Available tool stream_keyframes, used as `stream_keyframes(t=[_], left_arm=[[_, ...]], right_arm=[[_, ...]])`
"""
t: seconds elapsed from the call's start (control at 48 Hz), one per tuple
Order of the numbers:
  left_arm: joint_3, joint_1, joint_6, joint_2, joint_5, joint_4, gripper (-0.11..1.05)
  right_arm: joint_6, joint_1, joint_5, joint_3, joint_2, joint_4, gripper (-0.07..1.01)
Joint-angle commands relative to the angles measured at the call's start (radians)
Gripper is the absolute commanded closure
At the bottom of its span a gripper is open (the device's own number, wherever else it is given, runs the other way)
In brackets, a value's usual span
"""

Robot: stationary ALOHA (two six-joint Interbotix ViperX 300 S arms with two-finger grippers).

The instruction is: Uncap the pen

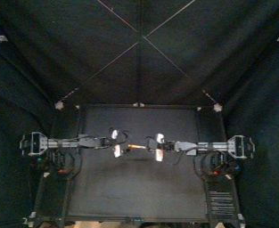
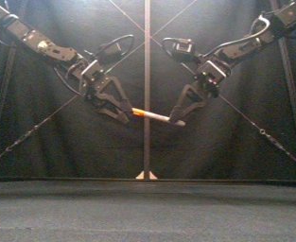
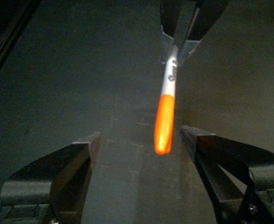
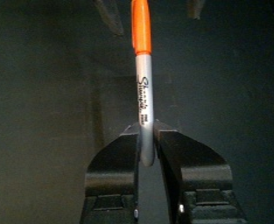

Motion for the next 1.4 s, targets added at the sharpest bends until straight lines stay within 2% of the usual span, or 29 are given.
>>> stream_keyframes(t=[0.021, 0.271, 0.417, 0.5, 0.729, 0.917, 1.167, 1.396], left_arm=[[-0.046, -0.003, -0.0015, 0.011, -0.003, 0.002, -0.09], [-0.049, -0.025, -0.0015, 0.038, 0.008, -0.005, -0.08], [-0.052, -0.035, -0.0015, 0.038, 0.009, -0.005, -0.02], [-0.052, -0.035, -0.0015, 0.038, 0.009, -0.006, 0.06], [-0.046, -0.035, -0.0015, 0.038, 0.009, -0.005, 0.36], [-0.035, -0.032, -0.0031, 0.032, 0.009, -0.006, 0.5], [0.012, -0.029, -0.0046, -0.008, 0.009, -0.011, 0.53], [0.077, -0.028, -0.0031, -0.083, -0.003, -0.025, 0.53]], right_arm=[[0.003, 0.005, -0.003, -0.028, -0.005, 0.002, 0.46], [0.003, 0.002, -0.002, -0.032, 0.003, 0.0, 0.46], [0.003, 0.002, -0.003, -0.032, 0.003, 0.002, 0.46], [0.003, 0.002, -0.003, -0.034, 0.003, 0.002, 0.46], [0.003, 0.0, -0.002, -0.038, 0.003, 0.002, 0.46], [0.005, -0.005, -0.003, -0.032, 0.003, 0.002, 0.46], [0.006, -0.006, -0.002, -0.009, -0.015, 0.012, 0.46], [0.006, -0.034, -0.002, 0.026, -0.046, 0.025, 0.46]])
